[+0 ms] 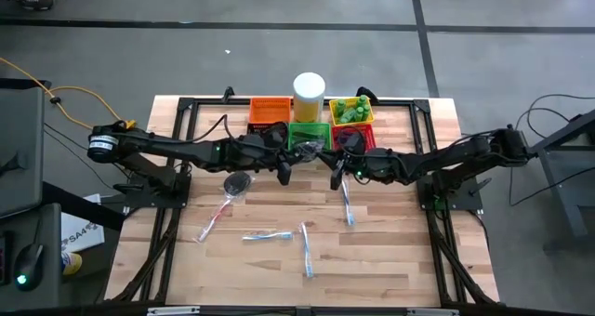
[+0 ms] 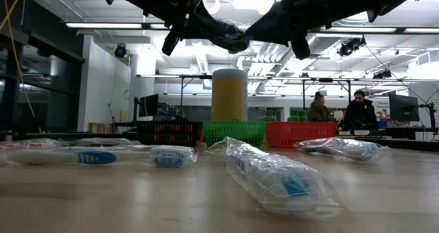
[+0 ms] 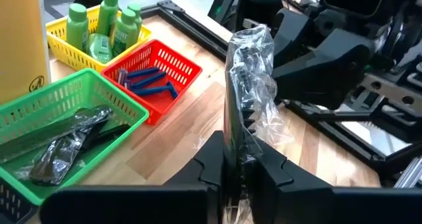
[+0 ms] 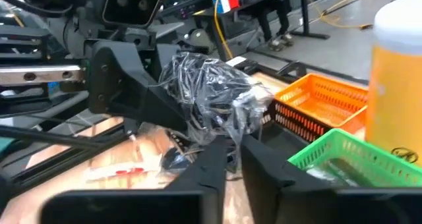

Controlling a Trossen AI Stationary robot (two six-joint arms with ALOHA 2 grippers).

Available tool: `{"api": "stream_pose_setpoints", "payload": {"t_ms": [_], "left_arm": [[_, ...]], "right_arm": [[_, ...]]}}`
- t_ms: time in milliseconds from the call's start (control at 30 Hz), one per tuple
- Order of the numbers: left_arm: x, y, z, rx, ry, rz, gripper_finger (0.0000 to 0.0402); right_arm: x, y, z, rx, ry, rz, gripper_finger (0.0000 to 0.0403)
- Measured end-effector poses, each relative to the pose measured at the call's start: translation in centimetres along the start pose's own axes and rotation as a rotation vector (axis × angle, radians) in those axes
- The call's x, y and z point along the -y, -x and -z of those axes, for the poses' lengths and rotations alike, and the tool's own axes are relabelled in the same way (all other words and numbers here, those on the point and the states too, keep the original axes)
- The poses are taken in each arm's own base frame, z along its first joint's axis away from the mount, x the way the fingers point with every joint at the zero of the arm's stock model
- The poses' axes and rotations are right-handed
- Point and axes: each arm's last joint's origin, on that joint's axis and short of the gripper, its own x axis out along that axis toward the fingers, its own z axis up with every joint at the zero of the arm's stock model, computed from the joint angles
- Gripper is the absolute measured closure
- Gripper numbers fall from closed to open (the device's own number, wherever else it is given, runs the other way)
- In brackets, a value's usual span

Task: Pick & Place Travel size toiletries
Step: Put the black hairbrush into the orange bin

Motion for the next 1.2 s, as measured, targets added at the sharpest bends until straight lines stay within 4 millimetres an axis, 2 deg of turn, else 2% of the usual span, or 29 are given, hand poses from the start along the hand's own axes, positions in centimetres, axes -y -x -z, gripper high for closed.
{"api": "stream_pose_setpoints", "payload": {"t_ms": [267,433,600,800,1033,1200], "left_arm": [[-0.5,0.4,0.3,-0.056,-0.036,-0.050,0.0373],[-2.2,1.7,-1.0,-0.069,-0.037,-0.138,0.0373],[-4.9,3.0,-2.5,-0.097,-0.047,-0.247,0.0373],[-8.8,3.5,-4.1,-0.123,-0.023,-0.355,0.0373],[-13.8,2.8,-5.4,-0.140,0.078,-0.409,0.0372],[-17.6,1.7,-5.2,-0.186,0.154,-0.433,0.0371]], "right_arm": [[0.6,1.3,-1.2,-0.054,-0.070,-0.012,0.0235],[1.6,3.1,-2.7,-0.065,-0.128,0.021,0.0178],[2.2,4.6,-3.9,-0.054,-0.136,0.036,0.0168],[2.7,5.1,-4.4,-0.046,-0.141,0.053,0.0167],[2.7,5.1,-4.3,-0.050,-0.146,0.056,0.0171],[2.7,5.1,-4.3,-0.050,-0.148,0.057,0.0171]]}}
